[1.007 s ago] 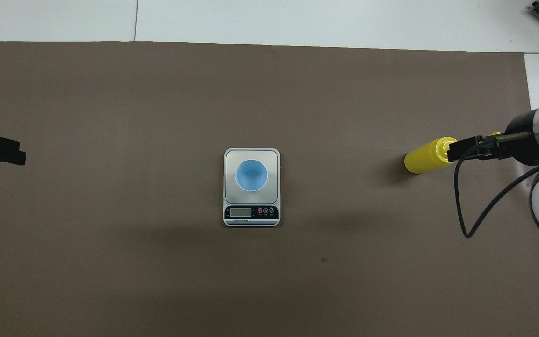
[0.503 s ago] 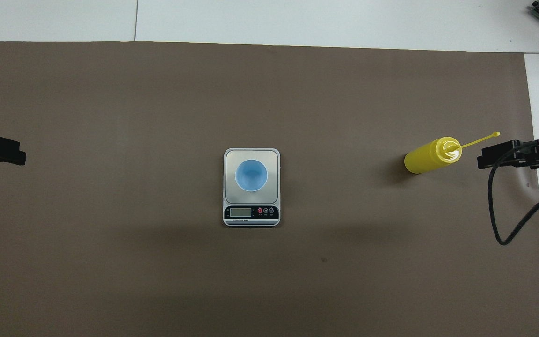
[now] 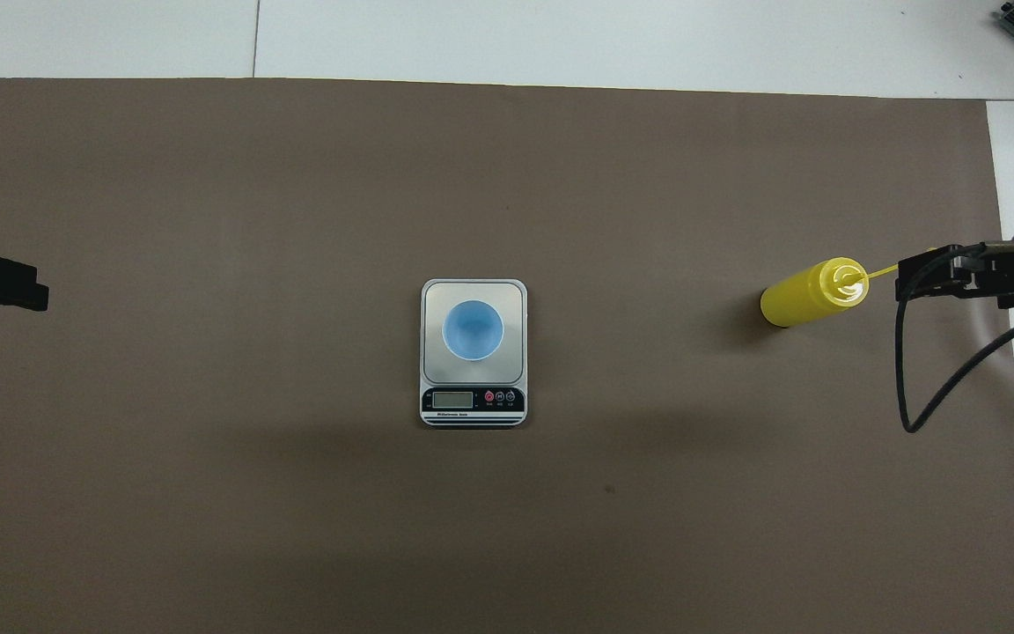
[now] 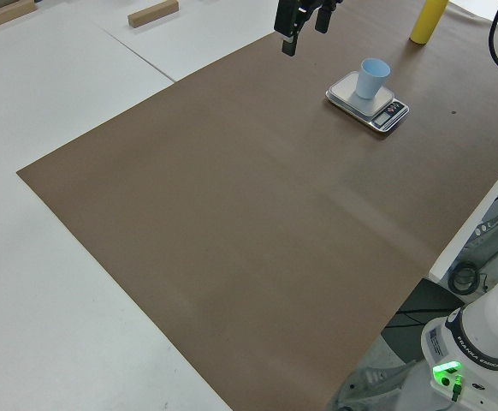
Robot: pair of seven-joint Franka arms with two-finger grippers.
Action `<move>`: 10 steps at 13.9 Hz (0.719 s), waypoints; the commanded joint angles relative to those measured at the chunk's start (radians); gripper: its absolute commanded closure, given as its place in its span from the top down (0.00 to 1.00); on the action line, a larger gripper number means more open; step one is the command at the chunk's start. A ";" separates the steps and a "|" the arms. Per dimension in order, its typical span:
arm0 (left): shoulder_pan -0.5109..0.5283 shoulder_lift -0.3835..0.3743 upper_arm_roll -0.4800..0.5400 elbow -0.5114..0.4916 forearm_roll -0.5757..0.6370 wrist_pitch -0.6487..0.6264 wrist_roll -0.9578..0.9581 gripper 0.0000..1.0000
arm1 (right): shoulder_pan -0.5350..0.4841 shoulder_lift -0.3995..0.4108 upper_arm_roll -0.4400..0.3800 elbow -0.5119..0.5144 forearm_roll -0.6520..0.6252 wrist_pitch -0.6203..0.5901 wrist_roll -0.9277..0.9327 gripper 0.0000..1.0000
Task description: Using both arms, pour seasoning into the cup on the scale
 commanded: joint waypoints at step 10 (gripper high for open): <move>0.011 -0.027 -0.009 -0.029 0.009 -0.005 -0.010 1.00 | 0.052 -0.016 0.017 -0.026 0.004 0.000 0.016 1.00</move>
